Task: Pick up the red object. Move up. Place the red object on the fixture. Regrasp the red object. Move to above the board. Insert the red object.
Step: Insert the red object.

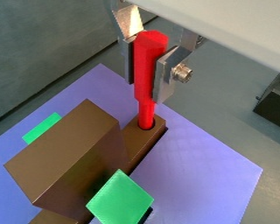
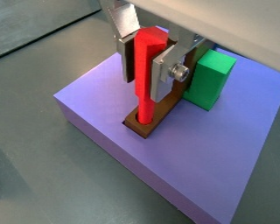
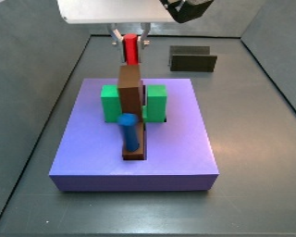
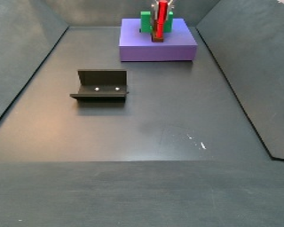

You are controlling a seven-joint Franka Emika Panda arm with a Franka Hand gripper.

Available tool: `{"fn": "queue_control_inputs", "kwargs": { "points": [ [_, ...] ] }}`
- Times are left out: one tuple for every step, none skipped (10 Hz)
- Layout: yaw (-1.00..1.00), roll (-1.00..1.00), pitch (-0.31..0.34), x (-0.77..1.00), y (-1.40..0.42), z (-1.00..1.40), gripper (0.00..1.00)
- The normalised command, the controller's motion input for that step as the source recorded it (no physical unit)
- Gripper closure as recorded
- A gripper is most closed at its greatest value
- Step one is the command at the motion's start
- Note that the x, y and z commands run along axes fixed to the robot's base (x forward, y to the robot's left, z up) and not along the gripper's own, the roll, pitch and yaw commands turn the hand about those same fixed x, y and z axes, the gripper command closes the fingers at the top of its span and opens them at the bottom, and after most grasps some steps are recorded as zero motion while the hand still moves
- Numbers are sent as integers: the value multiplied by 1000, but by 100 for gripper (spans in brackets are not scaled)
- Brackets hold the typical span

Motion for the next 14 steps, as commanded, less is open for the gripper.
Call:
{"fn": "queue_control_inputs", "kwargs": {
  "points": [
    [0,64,11,203,-9,-211,100],
    [0,109,74,423,-31,-294,100],
    [0,137,74,371,-17,-289,100],
    [0,161,74,286,0,-280,100],
    [0,200,80,206,0,-266,100],
    [0,264,113,117,-14,-271,100],
    [-9,333,163,91,-6,-314,100],
    [-17,364,169,37,-71,-291,100],
    [-43,324,147,91,-163,-329,100],
    [-94,276,140,197,-151,-391,100],
    [-126,256,193,271,-109,-329,100],
    [0,154,166,263,-334,-146,100],
    [0,144,130,263,-294,-149,100],
    [-43,184,133,277,-94,-257,100]
  ]
}}
